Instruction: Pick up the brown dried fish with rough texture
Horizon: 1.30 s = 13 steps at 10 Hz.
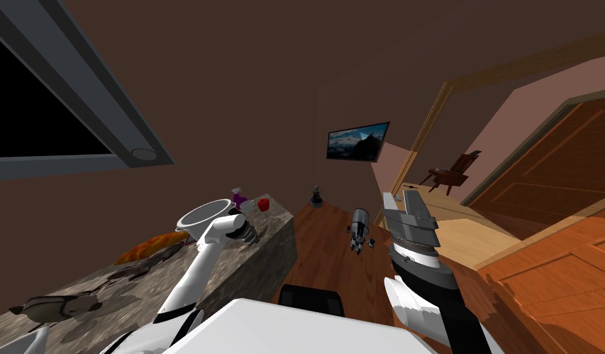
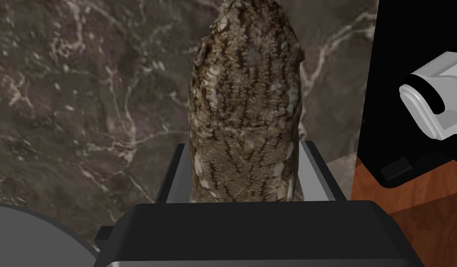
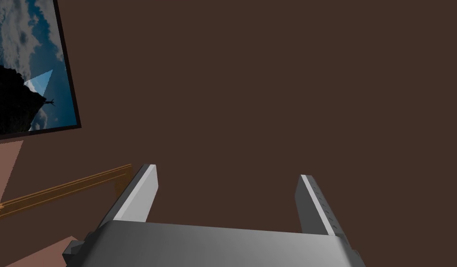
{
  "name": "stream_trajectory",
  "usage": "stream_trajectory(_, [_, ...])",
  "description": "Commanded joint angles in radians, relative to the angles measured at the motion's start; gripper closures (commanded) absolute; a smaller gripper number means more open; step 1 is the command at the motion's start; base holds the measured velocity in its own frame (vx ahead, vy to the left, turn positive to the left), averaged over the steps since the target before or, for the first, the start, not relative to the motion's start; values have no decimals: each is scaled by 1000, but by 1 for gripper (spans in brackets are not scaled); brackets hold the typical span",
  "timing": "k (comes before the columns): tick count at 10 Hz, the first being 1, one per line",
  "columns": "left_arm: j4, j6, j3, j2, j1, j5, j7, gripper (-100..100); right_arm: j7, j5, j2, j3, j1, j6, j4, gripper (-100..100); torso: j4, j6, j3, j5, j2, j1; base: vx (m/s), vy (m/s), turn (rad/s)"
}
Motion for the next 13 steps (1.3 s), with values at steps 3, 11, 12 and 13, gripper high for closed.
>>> stream_trajectory(3, [-31,18,-11,-9,2,-6,15,100,0,0,0,0,0,0,0,0,0,0,0,0,0,0,6,11,24])
stream_trajectory(11, [-173,111,-70,-53,2,-33,83,100,0,0,0,0,0,0,0,0,1,0,1,0,0,2,17,40,59])
stream_trajectory(12, [-155,99,-66,-50,-1,-32,75,100,0,0,0,0,0,0,0,0,1,0,1,-1,0,1,9,15,7])
stream_trajectory(13, [-157,101,-67,-50,-1,-32,76,0,0,0,0,0,0,0,0,0,1,0,1,-1,0,0,0,0,0])
